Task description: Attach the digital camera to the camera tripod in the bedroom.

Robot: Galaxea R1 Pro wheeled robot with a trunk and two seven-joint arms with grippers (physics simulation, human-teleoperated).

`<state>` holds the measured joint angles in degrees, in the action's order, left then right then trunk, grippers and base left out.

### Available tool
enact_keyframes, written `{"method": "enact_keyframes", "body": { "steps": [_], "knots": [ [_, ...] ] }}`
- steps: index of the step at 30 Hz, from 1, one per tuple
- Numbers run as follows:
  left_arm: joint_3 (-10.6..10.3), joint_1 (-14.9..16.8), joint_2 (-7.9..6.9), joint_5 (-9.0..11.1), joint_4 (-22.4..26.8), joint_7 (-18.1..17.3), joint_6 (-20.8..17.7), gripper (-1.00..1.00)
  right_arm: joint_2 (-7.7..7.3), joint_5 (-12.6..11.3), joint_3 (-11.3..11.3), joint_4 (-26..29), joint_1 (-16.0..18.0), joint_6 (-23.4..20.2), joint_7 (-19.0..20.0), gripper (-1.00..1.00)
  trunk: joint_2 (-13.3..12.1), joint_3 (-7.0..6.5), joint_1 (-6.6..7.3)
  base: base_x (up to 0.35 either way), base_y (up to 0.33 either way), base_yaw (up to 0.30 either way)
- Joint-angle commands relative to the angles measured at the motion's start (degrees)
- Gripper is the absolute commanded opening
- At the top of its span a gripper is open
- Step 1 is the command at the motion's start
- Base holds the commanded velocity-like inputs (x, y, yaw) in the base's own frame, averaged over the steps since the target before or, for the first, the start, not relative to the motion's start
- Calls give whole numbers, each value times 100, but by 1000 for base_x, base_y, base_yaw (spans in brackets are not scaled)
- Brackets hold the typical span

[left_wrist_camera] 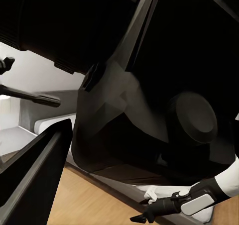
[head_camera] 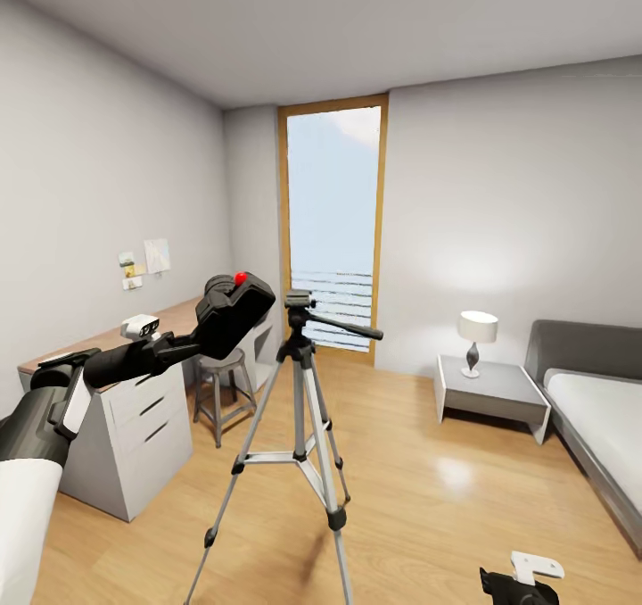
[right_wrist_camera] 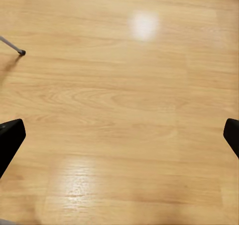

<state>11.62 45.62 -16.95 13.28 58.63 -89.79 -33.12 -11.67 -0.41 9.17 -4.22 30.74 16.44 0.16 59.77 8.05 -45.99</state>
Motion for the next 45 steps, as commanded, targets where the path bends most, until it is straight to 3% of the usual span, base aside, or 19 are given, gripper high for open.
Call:
{"method": "enact_keyframes", "body": {
  "steps": [1,34,39,45],
  "knots": [
    [0,4,-1,-1,0,-21,-55,-100,-2,-3,23,-26,13,44,2,100,-35,-9,22,0,0,0],
    [-5,8,-9,-1,1,-21,-62,-100,-2,-3,23,-29,1,-39,-27,100,-1359,-598,747,0,0,0],
    [-5,8,-30,-1,0,-21,-126,-100,-2,-3,23,-33,-238,-243,-39,100,-1559,-688,856,0,0,0],
    [-4,7,-65,-1,0,-21,-227,-100,-2,-3,23,-38,-795,-889,-125,100,-1800,-796,988,0,0,0]
  ]
}}
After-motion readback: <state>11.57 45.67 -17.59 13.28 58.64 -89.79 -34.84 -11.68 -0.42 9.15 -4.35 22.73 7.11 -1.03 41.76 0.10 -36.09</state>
